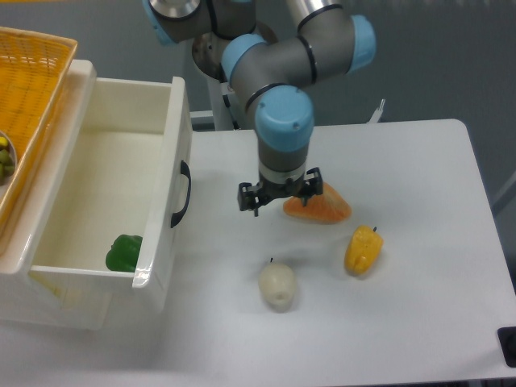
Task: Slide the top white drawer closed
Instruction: 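Move the gripper toward the open white drawer's front panel, then push the drawer front with the gripper, sliding the drawer into the cabinet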
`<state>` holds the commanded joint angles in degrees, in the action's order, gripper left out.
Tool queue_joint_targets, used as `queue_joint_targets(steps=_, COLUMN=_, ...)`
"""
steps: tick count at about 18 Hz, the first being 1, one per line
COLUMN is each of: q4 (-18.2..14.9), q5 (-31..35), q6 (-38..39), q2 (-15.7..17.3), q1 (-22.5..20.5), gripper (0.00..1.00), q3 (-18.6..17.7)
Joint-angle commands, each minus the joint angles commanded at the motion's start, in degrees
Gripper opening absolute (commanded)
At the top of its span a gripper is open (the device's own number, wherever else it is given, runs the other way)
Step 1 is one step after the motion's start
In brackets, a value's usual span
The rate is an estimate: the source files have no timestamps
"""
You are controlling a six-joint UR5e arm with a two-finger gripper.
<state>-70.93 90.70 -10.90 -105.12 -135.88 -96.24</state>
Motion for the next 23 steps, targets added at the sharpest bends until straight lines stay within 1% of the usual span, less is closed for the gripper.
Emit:
queue_joint_targets(steps=4, q4=0.0, q5=-0.09, q6=-0.09, q2=0.09, q1=2.02, gripper=1.0, q3=0.09)
queue_joint_targets(steps=9, q4=0.0, q5=-0.09, q6=-0.09, q2=-0.09, q1=3.43, gripper=1.0, q3=-0.09)
queue_joint_targets(steps=11, q4=0.0, q5=0.0, q6=0.0, q2=-0.53, q1=4.4, gripper=1.0, q3=-0.09)
queue_joint_targets(steps=23, q4=0.0, q5=-0.18, q6=-0.09, q2=-0.62, q1=5.37, gripper=1.0, q3=-0.17)
